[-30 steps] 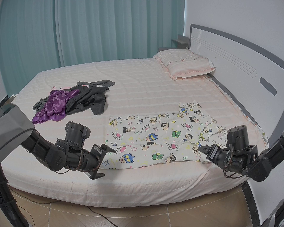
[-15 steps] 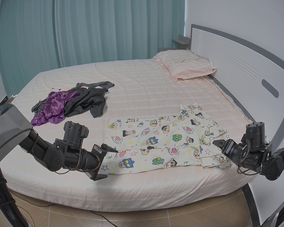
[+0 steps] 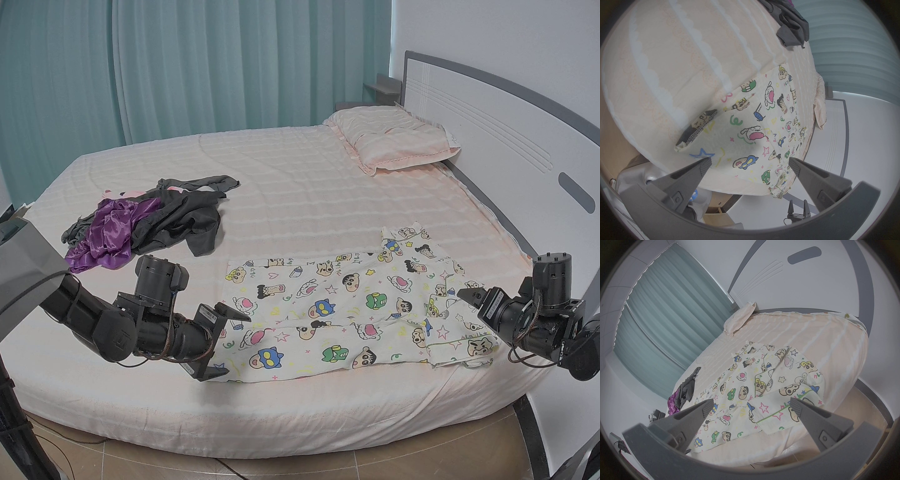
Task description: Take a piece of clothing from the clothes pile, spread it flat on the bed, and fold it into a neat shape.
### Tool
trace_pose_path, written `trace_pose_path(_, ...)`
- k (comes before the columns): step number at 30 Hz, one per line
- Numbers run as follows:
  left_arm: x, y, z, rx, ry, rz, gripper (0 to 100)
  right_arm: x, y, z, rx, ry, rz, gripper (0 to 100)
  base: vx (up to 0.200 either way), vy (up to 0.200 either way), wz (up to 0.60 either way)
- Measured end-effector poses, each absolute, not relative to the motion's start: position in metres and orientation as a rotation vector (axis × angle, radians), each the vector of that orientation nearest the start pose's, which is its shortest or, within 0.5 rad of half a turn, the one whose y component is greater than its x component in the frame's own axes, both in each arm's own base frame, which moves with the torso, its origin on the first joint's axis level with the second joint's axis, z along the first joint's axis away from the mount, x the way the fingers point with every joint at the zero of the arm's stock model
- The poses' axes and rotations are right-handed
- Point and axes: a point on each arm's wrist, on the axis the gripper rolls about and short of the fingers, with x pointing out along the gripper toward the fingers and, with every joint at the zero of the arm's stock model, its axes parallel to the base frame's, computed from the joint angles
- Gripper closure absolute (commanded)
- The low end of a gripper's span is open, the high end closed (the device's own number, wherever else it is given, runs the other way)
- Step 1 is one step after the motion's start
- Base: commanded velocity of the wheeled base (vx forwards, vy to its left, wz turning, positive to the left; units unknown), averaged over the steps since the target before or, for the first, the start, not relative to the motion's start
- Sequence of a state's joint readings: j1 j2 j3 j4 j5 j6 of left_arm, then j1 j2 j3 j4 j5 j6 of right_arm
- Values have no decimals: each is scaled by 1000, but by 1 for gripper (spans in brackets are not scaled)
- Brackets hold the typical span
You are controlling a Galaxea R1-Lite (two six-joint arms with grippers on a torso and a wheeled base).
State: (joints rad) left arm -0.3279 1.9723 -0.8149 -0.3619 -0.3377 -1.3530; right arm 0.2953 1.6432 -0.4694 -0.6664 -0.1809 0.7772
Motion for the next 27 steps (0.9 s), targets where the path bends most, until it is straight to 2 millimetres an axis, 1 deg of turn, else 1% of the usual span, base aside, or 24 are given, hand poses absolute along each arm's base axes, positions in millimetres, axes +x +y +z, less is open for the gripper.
trace_pose_path(11, 308, -114, 75, -1224, 1102, 11, 0, 239, 69, 115, 639, 518, -80, 0, 0, -200, 0)
trace_pose_path(20, 304, -120, 75, -1184, 1091, 10, 0, 239, 71, 112, 642, 542, -59, 0, 0, 0, 0)
trace_pose_path(23, 303, -119, 74, -1117, 1069, -2, 0, 239, 71, 110, 640, 548, -58, 0, 0, 0, 0)
trace_pose_path(27, 302, -113, 71, -963, 1044, -48, 0, 239, 71, 109, 638, 555, -59, 0, 0, 0, 0)
